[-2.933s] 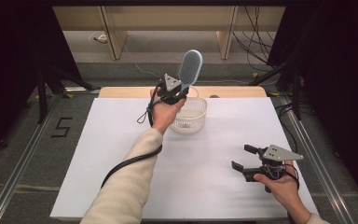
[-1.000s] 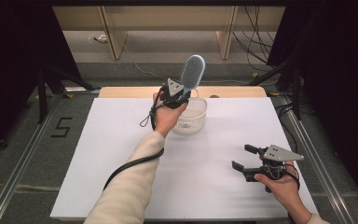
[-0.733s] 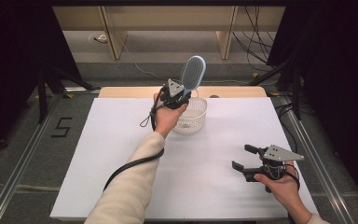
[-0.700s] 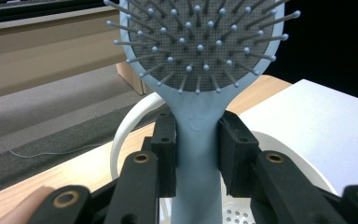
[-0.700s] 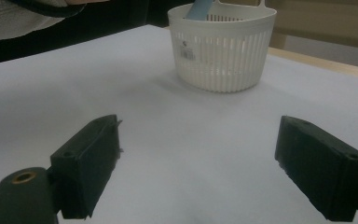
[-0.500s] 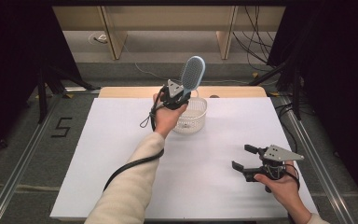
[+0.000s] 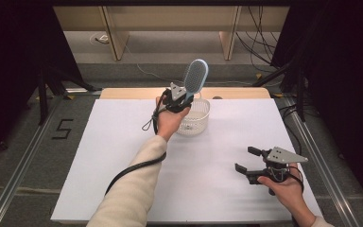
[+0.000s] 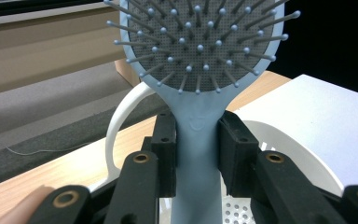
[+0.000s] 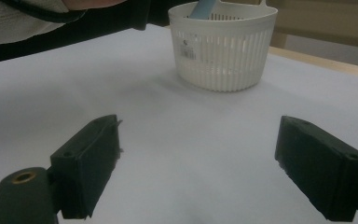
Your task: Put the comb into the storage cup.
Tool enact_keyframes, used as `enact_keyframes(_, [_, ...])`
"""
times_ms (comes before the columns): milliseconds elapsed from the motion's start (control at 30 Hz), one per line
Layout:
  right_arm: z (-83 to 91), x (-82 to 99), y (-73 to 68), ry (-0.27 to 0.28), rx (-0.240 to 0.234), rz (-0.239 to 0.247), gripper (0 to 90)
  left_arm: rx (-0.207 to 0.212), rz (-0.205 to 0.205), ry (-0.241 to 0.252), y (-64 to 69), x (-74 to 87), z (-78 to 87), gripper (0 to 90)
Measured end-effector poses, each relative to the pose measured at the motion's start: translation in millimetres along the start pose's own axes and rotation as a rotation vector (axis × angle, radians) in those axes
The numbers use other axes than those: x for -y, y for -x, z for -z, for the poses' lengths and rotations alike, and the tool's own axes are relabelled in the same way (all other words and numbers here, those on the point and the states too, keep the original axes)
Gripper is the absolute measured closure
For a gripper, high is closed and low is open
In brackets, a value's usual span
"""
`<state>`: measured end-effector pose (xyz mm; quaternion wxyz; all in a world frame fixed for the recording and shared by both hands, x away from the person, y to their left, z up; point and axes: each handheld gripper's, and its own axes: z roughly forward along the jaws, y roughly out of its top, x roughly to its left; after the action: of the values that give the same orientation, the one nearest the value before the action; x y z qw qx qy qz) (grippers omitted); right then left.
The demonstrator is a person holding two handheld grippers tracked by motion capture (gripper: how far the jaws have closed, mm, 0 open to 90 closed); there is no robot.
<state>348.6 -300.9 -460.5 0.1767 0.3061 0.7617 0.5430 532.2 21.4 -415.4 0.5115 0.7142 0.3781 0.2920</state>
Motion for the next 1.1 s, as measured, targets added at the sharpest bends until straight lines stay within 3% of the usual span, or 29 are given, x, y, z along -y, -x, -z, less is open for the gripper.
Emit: enact_keyframes(1100, [-0.2, 0.2, 0.1, -0.002, 0.0, -0.003, 15.0, 0.005, -0.018, -0.026, 2.0, 15.5, -2.7, 69.7])
